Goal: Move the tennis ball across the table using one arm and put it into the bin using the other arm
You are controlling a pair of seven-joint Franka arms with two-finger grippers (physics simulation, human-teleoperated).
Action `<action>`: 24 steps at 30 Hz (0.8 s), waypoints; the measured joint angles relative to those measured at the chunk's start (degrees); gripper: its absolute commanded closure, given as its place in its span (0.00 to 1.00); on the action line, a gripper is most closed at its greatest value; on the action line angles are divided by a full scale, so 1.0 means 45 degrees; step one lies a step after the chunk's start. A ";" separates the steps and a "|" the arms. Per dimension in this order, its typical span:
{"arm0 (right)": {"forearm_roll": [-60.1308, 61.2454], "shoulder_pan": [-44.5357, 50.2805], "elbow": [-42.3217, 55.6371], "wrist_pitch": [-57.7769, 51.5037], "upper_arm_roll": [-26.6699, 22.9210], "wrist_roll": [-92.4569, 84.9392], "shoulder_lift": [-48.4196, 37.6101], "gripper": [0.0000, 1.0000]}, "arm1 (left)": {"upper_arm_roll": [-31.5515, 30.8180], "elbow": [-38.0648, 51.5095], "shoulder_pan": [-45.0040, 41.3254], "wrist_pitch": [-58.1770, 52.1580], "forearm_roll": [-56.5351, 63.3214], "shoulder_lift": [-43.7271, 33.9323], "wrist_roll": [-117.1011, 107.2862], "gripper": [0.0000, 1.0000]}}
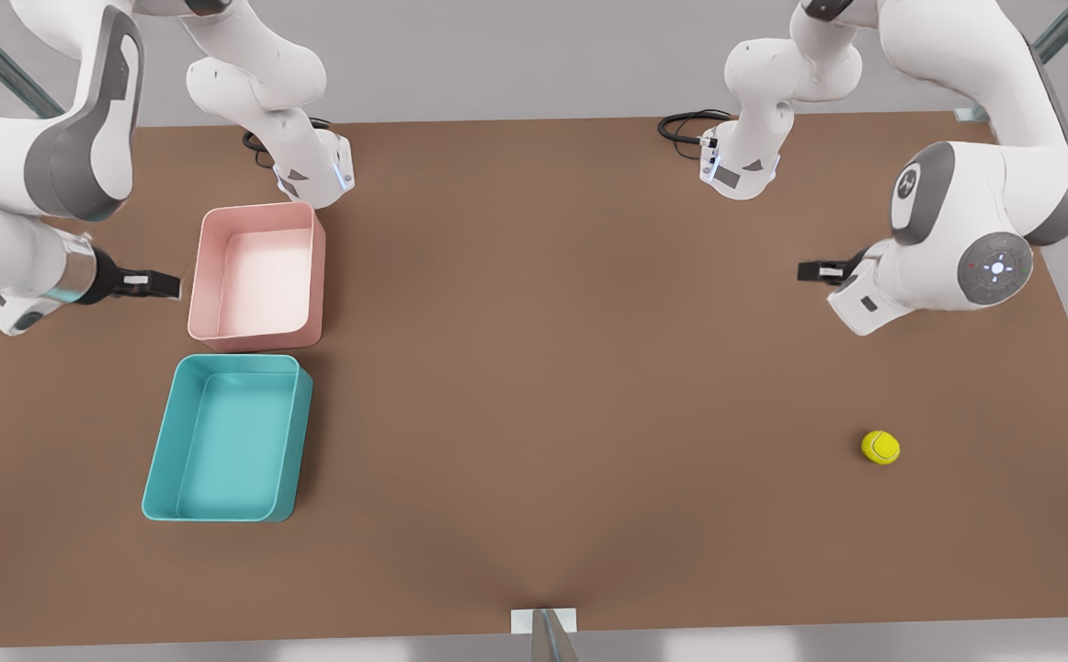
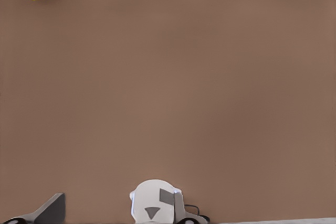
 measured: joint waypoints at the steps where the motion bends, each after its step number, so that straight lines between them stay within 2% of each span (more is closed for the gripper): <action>1: 0.0023 0.0028 -0.0005 0.0365 0.0000 -0.0035 0.0007 0.00 | 0.0002 0.0050 0.0001 0.0415 0.0006 -0.0027 -0.0074 0.00; 3: 0.0054 0.0122 -0.0009 0.0936 -0.0002 -0.0098 0.0026 0.00 | -0.0007 0.0088 -0.0019 0.1066 0.0005 -0.0039 -0.0211 0.00; 4: 0.0065 0.0161 -0.0016 0.1155 0.0000 -0.0128 0.0057 0.00 | 0.0015 0.0089 -0.0035 0.1325 0.0006 -0.0022 -0.0272 0.11; 5: 0.0073 0.0192 -0.0023 0.1340 0.0001 -0.0155 0.0084 0.00 | 0.0046 0.0078 -0.0018 0.1552 0.0009 0.0052 -0.0325 0.68; 6: 0.0079 0.0211 -0.0034 0.1496 0.0002 -0.0181 0.0104 0.00 | 0.0160 0.0063 -0.0023 0.1754 -0.0043 0.0203 -0.0374 0.79; 8: 0.0088 0.0209 -0.0046 0.1741 0.0000 -0.0229 0.0164 0.00 | 0.0604 0.0033 0.0160 0.2297 -0.0329 0.0820 -0.0280 0.79; 13: 0.0166 0.0162 -0.0056 0.2096 -0.0001 -0.0324 0.0266 0.00 | 0.0952 -0.0231 0.2754 0.5017 0.0002 0.3263 0.2659 0.79; 17: 0.0173 0.0167 -0.0086 0.2195 -0.0004 -0.0386 0.0269 0.00 | 0.0883 -0.0350 0.3158 0.7475 0.1019 0.4306 0.6367 0.79; 24: 0.0175 0.0174 -0.0188 0.2170 -0.0002 -0.0455 0.0499 0.00 | 0.0864 0.1610 0.4235 1.0062 0.1561 0.7124 1.4122 0.79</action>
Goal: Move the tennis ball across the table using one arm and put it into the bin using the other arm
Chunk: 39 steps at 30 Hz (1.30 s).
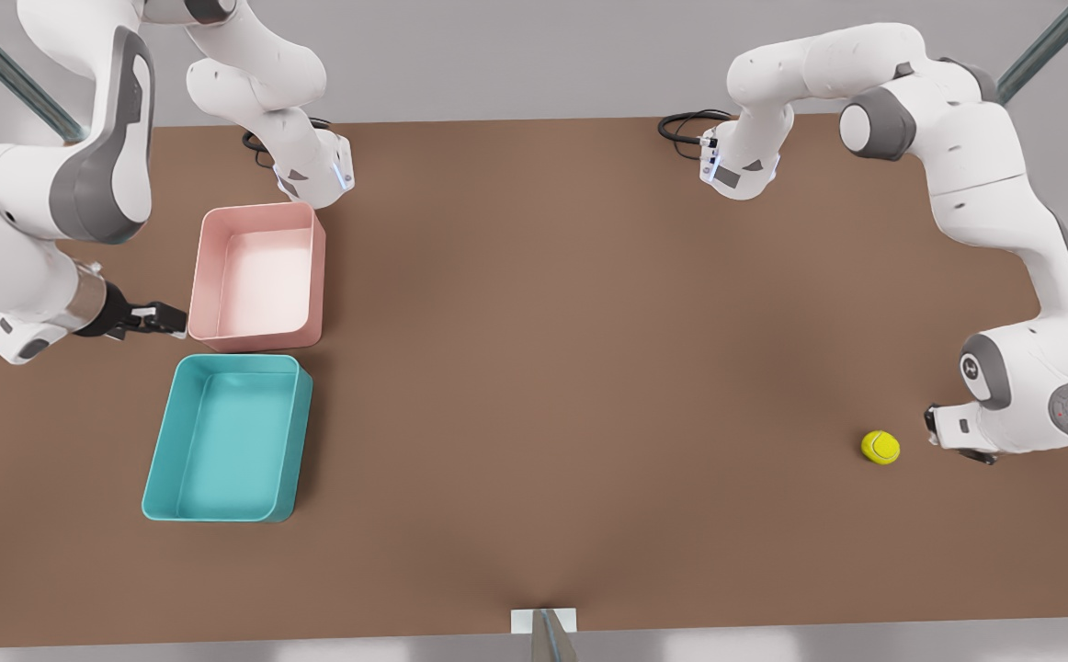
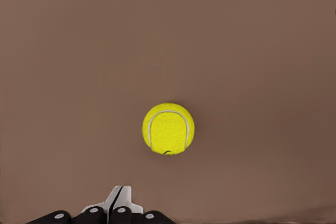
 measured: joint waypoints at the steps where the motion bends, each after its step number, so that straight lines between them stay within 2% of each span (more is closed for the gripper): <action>1: 0.0000 0.0002 0.0000 -0.0004 0.0000 -0.0006 0.0013 0.00 | 0.0004 0.0044 0.0037 0.0172 0.0036 0.0182 0.1048 0.79; 6: 0.0010 -0.0008 -0.0007 -0.0023 -0.0001 -0.0038 0.0037 0.00 | 0.0034 -0.0049 0.0205 0.0680 0.0804 0.0638 0.5424 0.79; 12: 0.0016 -0.0007 -0.0019 -0.0058 -0.0001 -0.0072 0.0044 0.00 | 0.0042 -0.0445 0.0469 0.0967 0.1469 0.0748 0.8184 0.79; 17: 0.0018 -0.0004 -0.0019 -0.0105 -0.0001 -0.0090 0.0062 0.00 | 0.0040 -0.1427 0.0408 0.1965 0.1492 0.0771 0.8886 0.79; 39: 0.0019 0.0018 -0.0110 -0.0142 0.0049 -0.0115 0.0064 0.00 | 0.0043 -0.1770 0.0503 0.3148 0.1891 0.0967 0.9102 0.79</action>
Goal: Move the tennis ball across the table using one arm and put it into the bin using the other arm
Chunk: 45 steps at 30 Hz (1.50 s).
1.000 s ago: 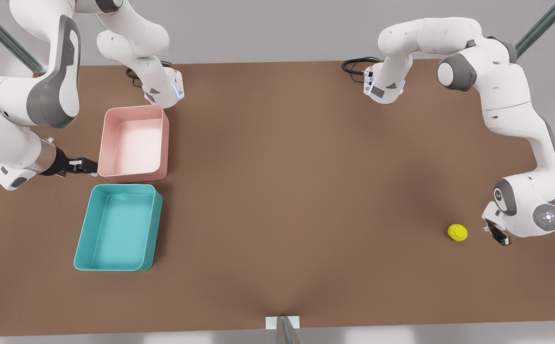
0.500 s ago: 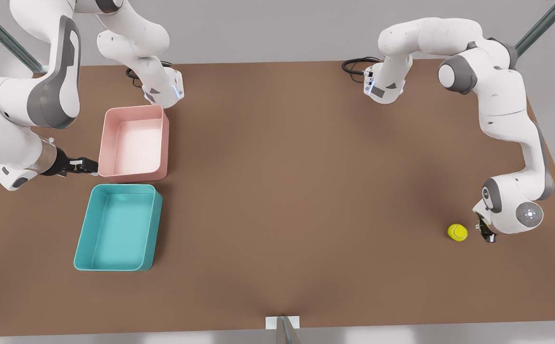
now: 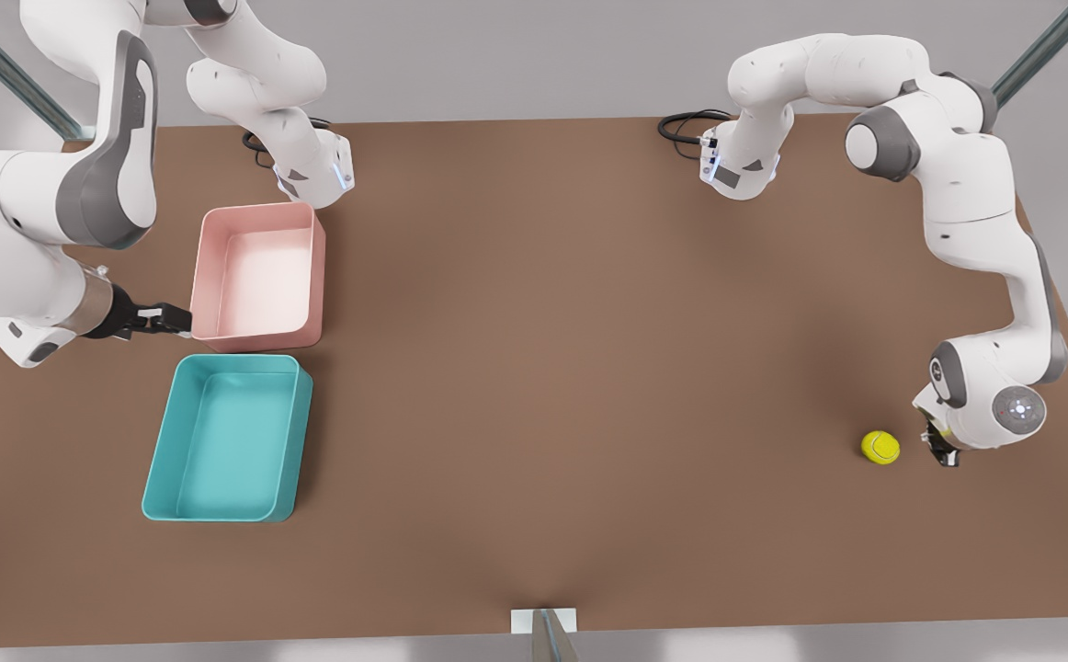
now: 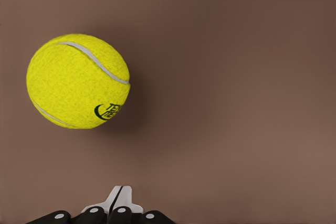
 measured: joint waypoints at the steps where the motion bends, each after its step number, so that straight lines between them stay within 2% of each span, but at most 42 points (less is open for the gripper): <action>1: 0.0000 0.0015 -0.0001 0.0000 0.0004 0.0004 0.0000 0.00 | 0.0001 -0.0005 -0.0184 0.0008 -0.0122 0.0121 -0.0040 0.79; 3: 0.0000 0.0028 -0.0003 0.0000 0.0008 0.0011 0.0002 0.00 | 0.0003 -0.0011 -0.0908 0.0020 -0.0516 0.0391 -0.0175 0.79; 5: 0.0000 0.0021 -0.0001 -0.0001 0.0008 0.0017 0.0015 0.00 | 0.0162 -0.0219 -0.2747 0.0189 -0.1325 0.0434 -0.0504 0.79; 8: 0.0000 0.0012 0.0001 -0.0001 0.0009 0.0025 0.0020 0.00 | 0.0254 -0.1315 -0.5659 -0.0541 -0.1969 -0.1678 -0.1996 0.79; 10: 0.0000 0.0012 -0.0005 -0.0001 0.0008 0.0029 0.0020 0.00 | 0.0167 -0.1411 -0.6049 -0.1230 -0.2175 -0.2282 -0.3108 0.79; 12: 0.0005 0.0004 -0.0040 -0.0001 0.0008 0.0030 0.0010 0.00 | -0.0008 -0.0073 -0.5751 -0.2446 -0.2370 -0.2432 -0.4249 0.79; 13: 0.0073 -0.0003 -0.0167 0.0019 0.0006 0.0030 0.0015 0.00 | -0.0068 0.1506 -0.5555 -0.3618 -0.2475 -0.2502 -0.4931 0.00; 14: 0.0145 0.0001 -0.0302 0.0080 0.0006 0.0034 0.0092 0.00 | -0.0042 0.2728 -0.5440 -0.4891 -0.2532 -0.2953 -0.5613 0.00; 16: 0.0245 0.0082 -0.1108 0.0501 0.0058 0.0048 0.0206 0.00 | -0.0019 0.3550 -0.5350 -0.7017 -0.3047 -0.4297 -0.7429 0.00; 18: 0.0308 0.0264 -0.2661 0.1455 0.0119 0.0116 0.0256 0.00 | -0.0021 0.3231 -0.5305 -0.8513 -0.3585 -0.5584 -0.9249 0.00; 20: 0.0472 0.0749 -0.3796 0.2668 0.0139 0.0266 0.0650 0.00 | -0.0052 0.3158 -0.4951 -0.9591 -0.3899 -0.5866 -1.0809 0.00; 23: 0.0817 0.1491 -0.4209 0.4238 0.0145 0.0544 0.1445 0.00 | -0.0077 0.3137 -0.4076 -1.0713 -0.4467 -0.5978 -1.2797 0.00; 29: 0.1053 0.1878 -0.5190 0.6578 0.0151 0.1054 0.1711 0.00 | -0.0170 0.3126 -0.4136 -1.1933 -0.4760 -0.6143 -1.5898 0.00; 36: 0.1094 0.1961 -0.5221 0.7726 0.0139 0.1471 0.1964 0.00 | -0.0176 0.3132 -0.4188 -1.2481 -0.4808 -0.6111 -1.8424 0.00; 45: 0.1057 0.0921 -0.4031 0.8214 0.0162 -0.0495 0.4199 0.00 | -0.0176 0.3132 -0.4177 -1.2682 -0.4835 -0.6110 -2.0515 0.00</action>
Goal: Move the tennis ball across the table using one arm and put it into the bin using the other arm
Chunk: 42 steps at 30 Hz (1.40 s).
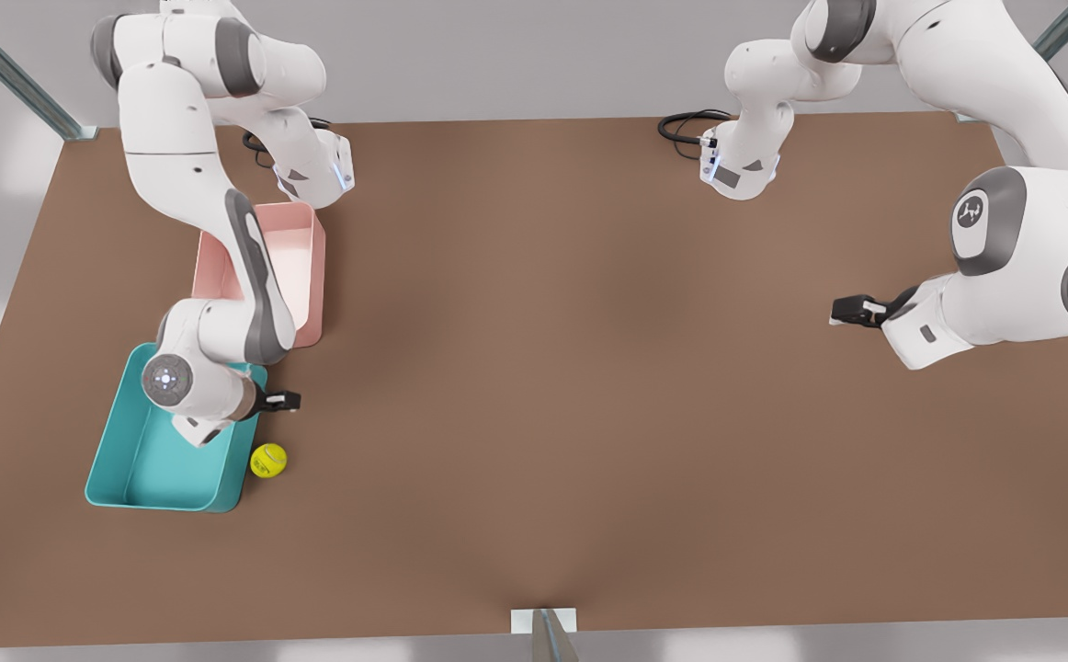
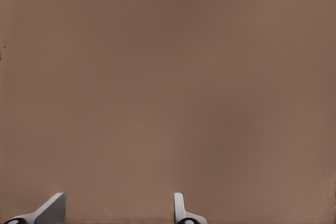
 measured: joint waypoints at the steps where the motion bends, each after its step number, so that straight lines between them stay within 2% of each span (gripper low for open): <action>1: -0.0001 0.0021 0.0197 0.0006 0.0162 -0.0381 0.0199 0.00 | 0.0000 0.0000 0.0001 -0.0011 -0.0001 0.0000 -0.0174 0.00; 4: 0.0018 -0.0053 0.1809 -0.0012 0.0666 -0.1770 0.1021 0.00 | 0.0000 0.0000 0.0001 -0.0038 -0.0002 0.0000 -0.0642 0.00; 8: -0.0036 -0.0273 0.3076 -0.0032 0.0650 -0.4313 0.1862 0.00 | 0.0000 0.0000 0.0001 -0.0063 -0.0002 0.0000 -0.1156 0.00; 24: -0.1434 -0.1056 0.2929 0.1542 0.0623 -1.4379 0.3106 0.00 | 0.0000 -0.0002 -0.0018 -0.0156 -0.0022 0.0020 -0.2368 0.00; 42: -0.1161 -0.1154 0.2774 0.2062 0.0659 -1.9331 0.3620 0.00 | 0.0000 -0.0020 -0.0057 -0.0178 -0.0023 0.0059 -0.2900 0.00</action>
